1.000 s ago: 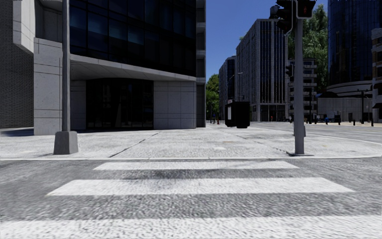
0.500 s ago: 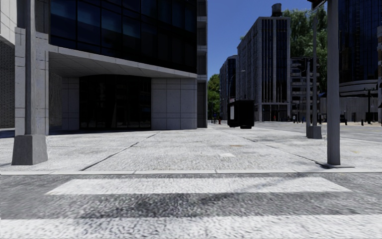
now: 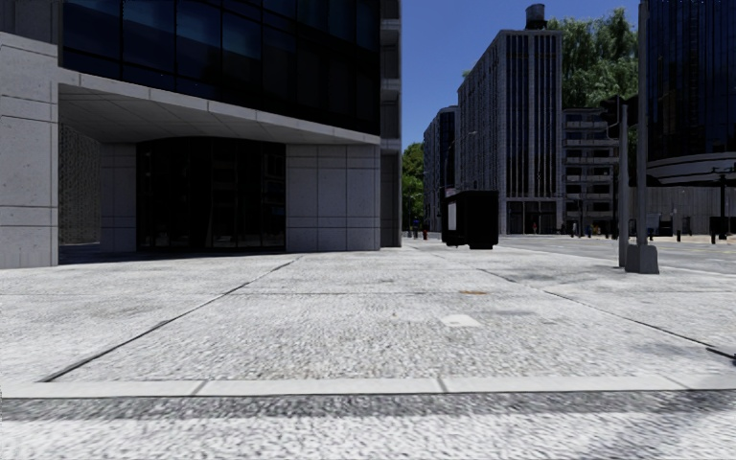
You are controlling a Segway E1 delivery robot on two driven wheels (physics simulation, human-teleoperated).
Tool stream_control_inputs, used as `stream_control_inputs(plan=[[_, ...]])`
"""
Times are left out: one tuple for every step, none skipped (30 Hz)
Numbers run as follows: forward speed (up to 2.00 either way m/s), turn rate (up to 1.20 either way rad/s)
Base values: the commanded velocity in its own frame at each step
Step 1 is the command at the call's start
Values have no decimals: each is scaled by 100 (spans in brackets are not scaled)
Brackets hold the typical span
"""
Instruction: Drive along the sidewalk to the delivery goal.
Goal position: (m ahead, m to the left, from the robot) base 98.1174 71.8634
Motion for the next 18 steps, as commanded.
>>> stream_control_inputs(plan=[[200, 0], [200, 0], [200, 0], [200, 0], [200, 0], [200, 0], [200, 0], [200, 0], [200, 0], [200, 0], [200, 0], [200, 0], [200, 0], [200, 0], [200, 0], [200, 0], [200, 0], [200, 0]])
